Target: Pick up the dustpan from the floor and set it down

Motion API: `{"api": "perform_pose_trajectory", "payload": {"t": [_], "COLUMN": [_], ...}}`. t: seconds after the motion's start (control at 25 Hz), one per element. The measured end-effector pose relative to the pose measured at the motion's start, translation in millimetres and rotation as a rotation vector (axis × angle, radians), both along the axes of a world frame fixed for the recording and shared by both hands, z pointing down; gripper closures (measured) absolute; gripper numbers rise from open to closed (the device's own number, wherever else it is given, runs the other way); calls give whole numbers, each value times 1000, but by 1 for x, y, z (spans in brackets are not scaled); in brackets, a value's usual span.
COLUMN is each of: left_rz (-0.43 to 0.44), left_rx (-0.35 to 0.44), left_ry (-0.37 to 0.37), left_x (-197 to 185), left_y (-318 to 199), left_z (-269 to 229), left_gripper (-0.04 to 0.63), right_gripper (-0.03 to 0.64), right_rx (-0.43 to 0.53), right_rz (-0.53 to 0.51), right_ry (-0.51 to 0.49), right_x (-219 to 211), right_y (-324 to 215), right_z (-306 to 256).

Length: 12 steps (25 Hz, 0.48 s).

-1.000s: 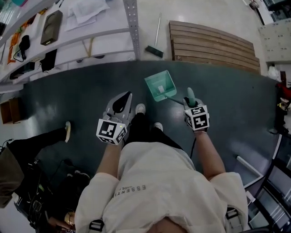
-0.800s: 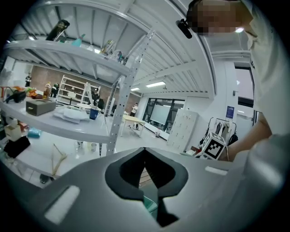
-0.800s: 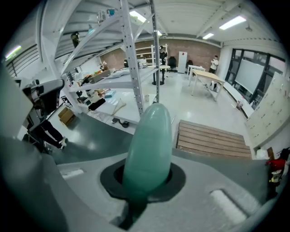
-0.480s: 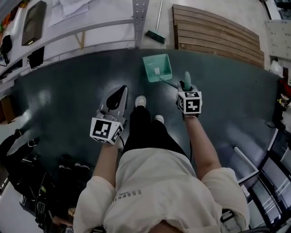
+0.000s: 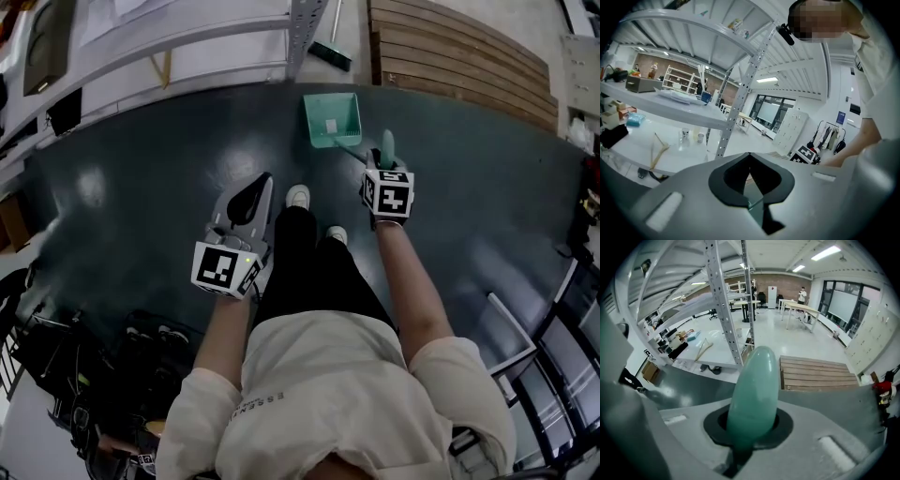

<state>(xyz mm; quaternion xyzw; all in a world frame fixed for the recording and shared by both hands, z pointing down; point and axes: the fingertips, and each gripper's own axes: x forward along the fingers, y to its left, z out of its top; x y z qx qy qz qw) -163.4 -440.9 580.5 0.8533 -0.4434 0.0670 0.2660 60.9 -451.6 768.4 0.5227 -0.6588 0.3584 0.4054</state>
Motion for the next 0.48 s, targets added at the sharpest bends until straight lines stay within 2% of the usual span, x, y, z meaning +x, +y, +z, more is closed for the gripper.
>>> {"api": "perform_pose_trajectory", "payload": {"t": [0.12,0.24,0.28,0.36,0.4,0.48], "left_rz": [12,22,21,15,15,24], "left_rx": [-1,7,10,16,21,30], "left_ry": [12,-1,-5,-4,-3,-3], "left_x": [4,1,0,1,2,5], "left_y": [-1,-1,0,2,4,6], "left_z": [1,6,6,4,1,-7], "left_gripper": [581,581,581,581,581,581], "right_gripper": [609,603,580,408,360,351], "right_rx": [3,-5,-17,-33,-25,17], "right_rz": [33,22,20,27,32,40], "right_ry": [-12,-52,-71,-87,-83,-82], "right_x": [-4,-17,-21,-23,-21,-18], "right_y": [1,2,4,8,9,6], "right_z": [6,8,10,10,6,-10]}}
